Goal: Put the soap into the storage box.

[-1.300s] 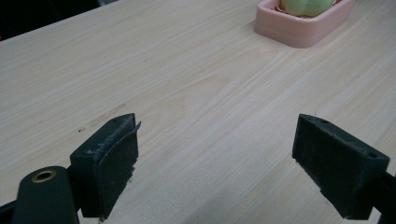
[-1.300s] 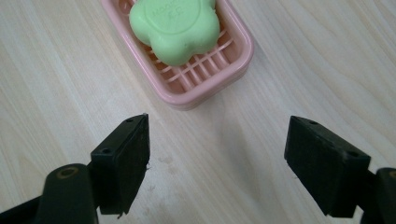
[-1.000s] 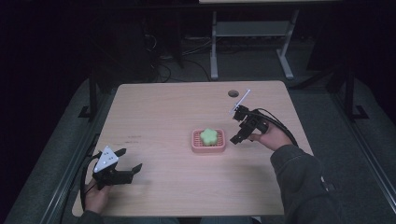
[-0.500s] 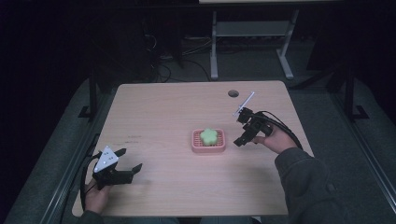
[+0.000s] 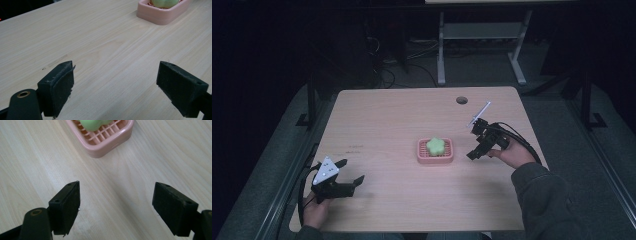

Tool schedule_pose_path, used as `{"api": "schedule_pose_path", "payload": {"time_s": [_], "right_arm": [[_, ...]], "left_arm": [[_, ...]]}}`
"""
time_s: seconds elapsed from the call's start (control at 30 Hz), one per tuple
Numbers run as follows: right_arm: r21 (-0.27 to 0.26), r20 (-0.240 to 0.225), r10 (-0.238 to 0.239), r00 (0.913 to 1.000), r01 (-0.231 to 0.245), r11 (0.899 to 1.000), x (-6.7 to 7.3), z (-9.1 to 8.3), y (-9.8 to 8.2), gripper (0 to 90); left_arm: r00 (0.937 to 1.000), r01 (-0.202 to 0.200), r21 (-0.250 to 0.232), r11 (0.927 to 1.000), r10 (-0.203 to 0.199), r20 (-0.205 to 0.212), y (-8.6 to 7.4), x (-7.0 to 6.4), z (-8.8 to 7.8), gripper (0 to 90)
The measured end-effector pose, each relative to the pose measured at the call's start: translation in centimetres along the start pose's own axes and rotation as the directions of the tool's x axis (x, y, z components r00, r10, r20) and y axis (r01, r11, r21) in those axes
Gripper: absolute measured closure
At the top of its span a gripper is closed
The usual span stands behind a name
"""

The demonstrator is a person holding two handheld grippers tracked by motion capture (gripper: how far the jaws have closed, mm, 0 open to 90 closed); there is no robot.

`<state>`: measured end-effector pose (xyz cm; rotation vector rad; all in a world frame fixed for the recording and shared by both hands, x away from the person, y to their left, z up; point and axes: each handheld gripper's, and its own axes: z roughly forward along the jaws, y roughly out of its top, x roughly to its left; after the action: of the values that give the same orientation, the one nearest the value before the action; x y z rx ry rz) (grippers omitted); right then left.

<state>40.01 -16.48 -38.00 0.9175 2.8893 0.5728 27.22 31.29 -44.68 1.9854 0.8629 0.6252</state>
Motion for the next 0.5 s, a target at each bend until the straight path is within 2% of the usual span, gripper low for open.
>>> {"api": "schedule_pose_path", "payload": {"time_s": [0.5], "right_arm": [[-0.006, -0.002, 0.024, 0.9997, -0.024, 1.000, -0.1, -0.1, -2.3, 22.0]], "left_arm": [[1.0000, 0.002, 0.002, 1.0000, -0.002, -0.001, 0.0, 0.0, 0.0, 14.1]]}}
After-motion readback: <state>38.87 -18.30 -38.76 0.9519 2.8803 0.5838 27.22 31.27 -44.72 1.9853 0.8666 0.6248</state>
